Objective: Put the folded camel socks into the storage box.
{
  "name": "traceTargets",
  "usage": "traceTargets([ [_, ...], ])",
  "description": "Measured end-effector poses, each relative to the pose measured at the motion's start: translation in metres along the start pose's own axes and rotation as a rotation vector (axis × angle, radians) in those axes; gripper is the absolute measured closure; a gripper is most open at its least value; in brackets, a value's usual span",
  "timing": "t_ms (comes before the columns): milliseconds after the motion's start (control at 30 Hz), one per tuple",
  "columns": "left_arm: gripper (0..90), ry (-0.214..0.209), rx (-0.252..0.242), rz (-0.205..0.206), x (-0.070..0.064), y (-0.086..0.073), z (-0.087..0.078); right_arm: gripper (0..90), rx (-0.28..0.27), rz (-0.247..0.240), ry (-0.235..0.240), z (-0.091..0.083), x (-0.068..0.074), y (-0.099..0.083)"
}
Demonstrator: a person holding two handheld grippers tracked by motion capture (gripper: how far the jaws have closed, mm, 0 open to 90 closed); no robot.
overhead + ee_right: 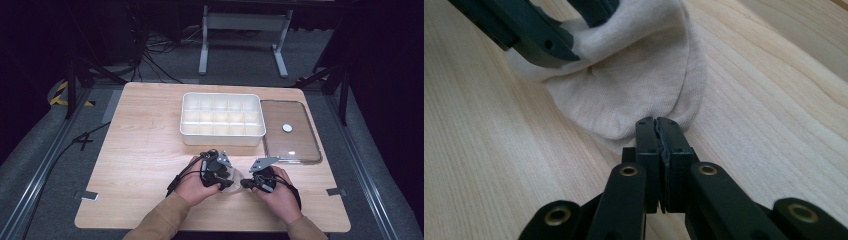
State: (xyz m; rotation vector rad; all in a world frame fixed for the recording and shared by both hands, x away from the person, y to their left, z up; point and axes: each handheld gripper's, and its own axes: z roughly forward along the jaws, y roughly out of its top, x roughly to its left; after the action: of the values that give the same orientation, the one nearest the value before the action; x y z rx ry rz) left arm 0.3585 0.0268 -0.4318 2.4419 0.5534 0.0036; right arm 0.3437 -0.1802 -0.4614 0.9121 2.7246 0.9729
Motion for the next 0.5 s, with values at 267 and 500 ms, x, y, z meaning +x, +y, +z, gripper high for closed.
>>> traceTargets([
  [267, 65.3, 0.005, 0.008, -0.011, 0.003, -0.002, -0.003, 89.0, -0.061, -0.005, -0.013, -0.016, 0.001, 0.005],
  [500, 64.9, 0.004, 0.013, -0.013, 0.002, -0.003, -0.003, 89.0, -0.119, -0.058, 0.034, -0.001, 0.015, 0.014],
])
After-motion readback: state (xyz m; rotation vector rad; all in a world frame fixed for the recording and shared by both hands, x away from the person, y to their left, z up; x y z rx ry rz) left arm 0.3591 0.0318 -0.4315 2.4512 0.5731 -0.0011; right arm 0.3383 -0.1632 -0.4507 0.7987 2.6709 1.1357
